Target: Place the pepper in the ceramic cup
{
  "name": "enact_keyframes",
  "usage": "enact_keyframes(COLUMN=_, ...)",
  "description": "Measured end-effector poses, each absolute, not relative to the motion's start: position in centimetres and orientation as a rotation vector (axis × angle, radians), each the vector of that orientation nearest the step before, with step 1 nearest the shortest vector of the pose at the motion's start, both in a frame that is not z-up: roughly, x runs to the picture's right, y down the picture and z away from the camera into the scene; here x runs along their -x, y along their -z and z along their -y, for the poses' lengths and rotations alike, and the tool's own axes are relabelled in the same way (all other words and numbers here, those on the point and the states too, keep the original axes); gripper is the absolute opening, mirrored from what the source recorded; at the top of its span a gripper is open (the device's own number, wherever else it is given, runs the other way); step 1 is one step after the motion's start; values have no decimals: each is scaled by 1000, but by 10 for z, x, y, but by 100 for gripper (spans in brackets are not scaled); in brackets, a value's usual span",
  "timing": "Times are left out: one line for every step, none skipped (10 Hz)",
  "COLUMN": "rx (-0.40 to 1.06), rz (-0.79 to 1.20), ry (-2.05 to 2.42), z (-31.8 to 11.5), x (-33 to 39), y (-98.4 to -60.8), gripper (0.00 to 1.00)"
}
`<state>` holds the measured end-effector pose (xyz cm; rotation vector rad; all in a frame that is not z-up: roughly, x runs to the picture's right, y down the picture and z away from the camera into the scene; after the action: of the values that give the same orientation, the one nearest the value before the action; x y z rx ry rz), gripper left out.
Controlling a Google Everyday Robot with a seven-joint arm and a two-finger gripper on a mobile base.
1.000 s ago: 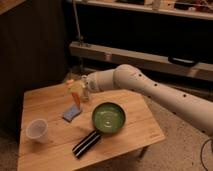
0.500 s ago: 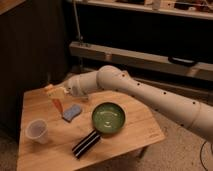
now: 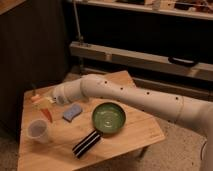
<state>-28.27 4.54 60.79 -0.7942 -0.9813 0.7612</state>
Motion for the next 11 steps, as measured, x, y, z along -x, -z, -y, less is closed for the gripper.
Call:
enact_keyframes(rx=801, rz=976, ry=-760, z=-48, x=292, y=-616, gripper=10)
enact_keyframes(rx=807, rz=973, ry=-763, z=-51, x=299, y=-625, gripper=10)
enact_keyframes(rx=809, rz=974, ry=-766, z=-51, x=305, y=-629, gripper=10)
enact_keyframes(rx=804, rz=981, ry=-769, z=-52, x=307, y=-630, gripper=10)
enact_keyframes(rx=799, rz=987, ry=-768, z=-53, x=308, y=-630, gripper=10)
enact_keyframes(rx=788, rz=998, ry=-761, z=-56, x=311, y=-629, gripper=10)
enact_keyframes(rx=784, rz=1001, ry=-758, z=-59, x=312, y=-630, gripper=10)
enact_keyframes(rx=776, rz=1006, ry=-755, z=-61, x=314, y=-630, gripper=10)
enact_keyframes(rx=771, rz=1009, ry=-752, z=-64, x=316, y=-631, gripper=10)
enact_keyframes(rx=769, rz=1010, ry=-751, z=-66, x=317, y=-632, gripper=10)
enact_keyframes(rx=764, rz=1007, ry=-756, z=-69, x=320, y=-636, gripper=10)
